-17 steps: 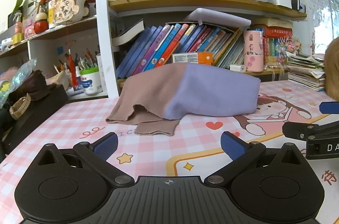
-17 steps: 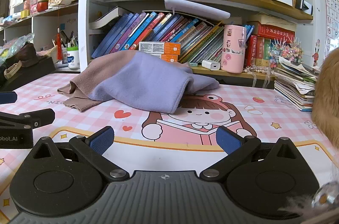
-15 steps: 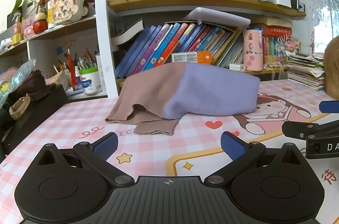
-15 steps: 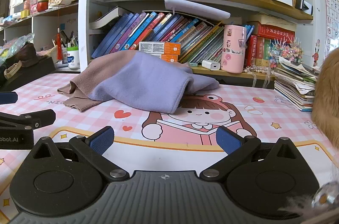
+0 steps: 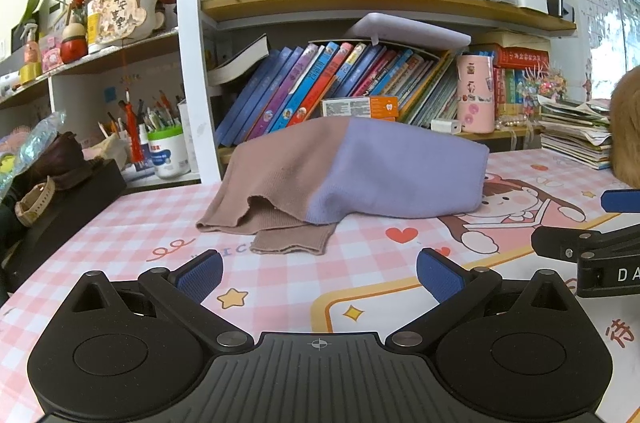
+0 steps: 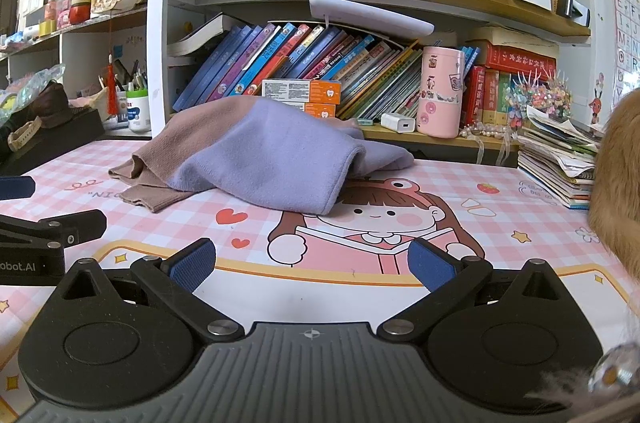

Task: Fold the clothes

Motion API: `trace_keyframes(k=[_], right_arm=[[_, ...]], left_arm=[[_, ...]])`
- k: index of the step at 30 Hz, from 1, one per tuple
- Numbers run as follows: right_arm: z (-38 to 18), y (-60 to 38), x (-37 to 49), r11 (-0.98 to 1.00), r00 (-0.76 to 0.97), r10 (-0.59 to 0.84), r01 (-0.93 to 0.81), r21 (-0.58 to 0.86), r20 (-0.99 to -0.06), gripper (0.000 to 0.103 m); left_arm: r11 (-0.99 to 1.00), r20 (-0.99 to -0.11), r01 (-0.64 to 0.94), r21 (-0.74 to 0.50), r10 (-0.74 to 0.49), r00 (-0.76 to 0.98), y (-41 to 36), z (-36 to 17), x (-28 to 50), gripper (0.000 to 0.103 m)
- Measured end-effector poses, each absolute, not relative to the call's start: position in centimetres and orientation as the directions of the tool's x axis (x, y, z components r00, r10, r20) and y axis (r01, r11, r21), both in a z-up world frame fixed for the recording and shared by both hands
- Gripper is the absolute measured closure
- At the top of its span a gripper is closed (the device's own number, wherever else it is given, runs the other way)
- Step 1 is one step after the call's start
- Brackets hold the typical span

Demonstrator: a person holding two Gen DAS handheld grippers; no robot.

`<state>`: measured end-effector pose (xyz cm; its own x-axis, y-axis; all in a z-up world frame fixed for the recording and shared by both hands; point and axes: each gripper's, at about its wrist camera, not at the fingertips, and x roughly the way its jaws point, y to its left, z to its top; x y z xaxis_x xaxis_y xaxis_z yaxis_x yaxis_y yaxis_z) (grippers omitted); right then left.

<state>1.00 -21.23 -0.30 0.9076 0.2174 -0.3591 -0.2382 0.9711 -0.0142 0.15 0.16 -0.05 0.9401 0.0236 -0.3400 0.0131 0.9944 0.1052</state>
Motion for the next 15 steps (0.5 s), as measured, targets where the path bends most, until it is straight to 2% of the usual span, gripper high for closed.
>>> trace_keyframes(k=[15], right_arm=[[-0.28,-21.23,0.81,0.971,0.908,0.217,-0.239,-0.016,-0.360,0.000]], left_arm=[[0.994,-0.341,0.018,0.103,0.019,0.940,-0.02,-0.12,0.17,0.000]])
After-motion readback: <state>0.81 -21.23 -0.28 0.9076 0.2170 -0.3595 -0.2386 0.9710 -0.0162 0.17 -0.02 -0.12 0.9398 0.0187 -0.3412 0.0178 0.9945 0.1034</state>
